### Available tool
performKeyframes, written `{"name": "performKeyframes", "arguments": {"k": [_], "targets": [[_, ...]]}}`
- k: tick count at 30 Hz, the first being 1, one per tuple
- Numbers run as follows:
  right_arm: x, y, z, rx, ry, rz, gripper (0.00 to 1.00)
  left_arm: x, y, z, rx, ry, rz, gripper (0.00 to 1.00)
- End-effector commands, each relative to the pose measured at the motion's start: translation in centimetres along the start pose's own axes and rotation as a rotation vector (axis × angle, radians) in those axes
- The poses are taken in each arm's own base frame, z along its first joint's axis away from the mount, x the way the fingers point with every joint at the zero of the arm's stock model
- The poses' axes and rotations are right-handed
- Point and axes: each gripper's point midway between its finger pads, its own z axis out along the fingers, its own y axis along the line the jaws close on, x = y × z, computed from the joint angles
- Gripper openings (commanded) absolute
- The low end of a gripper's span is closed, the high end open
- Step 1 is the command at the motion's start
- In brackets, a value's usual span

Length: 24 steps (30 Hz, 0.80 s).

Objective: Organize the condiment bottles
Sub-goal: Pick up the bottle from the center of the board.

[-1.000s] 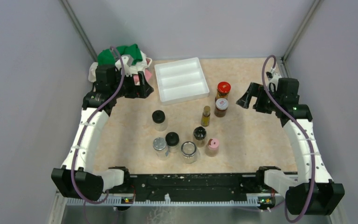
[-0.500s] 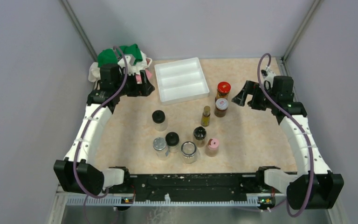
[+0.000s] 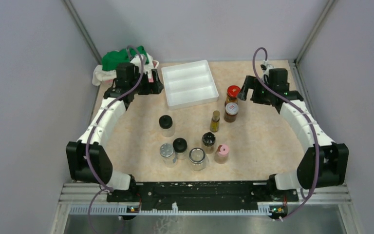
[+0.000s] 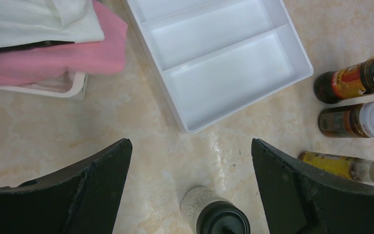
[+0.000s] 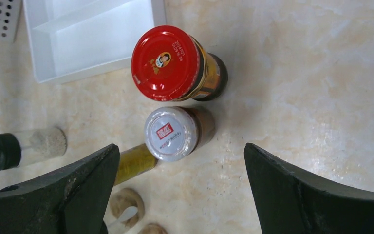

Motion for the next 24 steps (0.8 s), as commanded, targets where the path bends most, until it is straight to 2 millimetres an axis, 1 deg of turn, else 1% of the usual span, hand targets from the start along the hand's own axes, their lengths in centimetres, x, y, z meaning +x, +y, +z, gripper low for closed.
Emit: {"name": "performKeyframes", "arguments": {"k": [1,5,7,8,9,10,12,15,17,22,24], "targets": [[-2.4,-0.1,1.5,0.099,-0.050,-0.108,0.99,-2.9,-1.0,2.3,0.034,-0.078,0.016,0.99],[-1.9,-0.1,3.6,0.103,-0.023,-0.116,0.99,-2.9,-2.8,4.8,0.158,-0.068,0.000,0.99],[-1.7,-0.1,4.5,0.100,-0.015,-0.125,0.99,-3.1,-3.5,5.9,0.176,-0.063,0.005,0.99],[-1.6,-0.1,5.0,0.099,-0.009,-0.132,0.99,-3.1,-4.3,6.5,0.183,-0.061,0.027,0.99],[-1.6,-0.1,5.5,0.099,-0.005,-0.137,0.99,-3.3,-4.5,6.9,0.175,-0.066,0.050,0.99],[-1.6,-0.2,5.9,0.100,0.000,-0.142,0.99,-3.3,-5.2,7.4,0.178,-0.066,0.080,0.99],[-1.9,-0.2,6.8,0.095,0.002,-0.149,0.99,-3.6,-6.1,8.1,0.179,-0.062,0.104,0.99],[-2.4,0.2,8.0,0.077,-0.003,-0.156,0.99,-3.1,-6.7,9.0,0.190,-0.043,0.106,0.99],[-2.7,0.9,8.8,0.054,-0.005,-0.170,0.99,-2.7,-7.1,9.4,0.193,-0.031,0.112,0.99],[-2.5,2.7,11.1,0.006,0.008,-0.212,0.99,-1.1,-7.7,10.6,0.181,0.006,0.149,0.99],[-2.4,3.0,11.9,0.000,0.012,-0.216,0.99,-0.5,-7.9,11.2,0.182,0.027,0.149,0.99]]}}
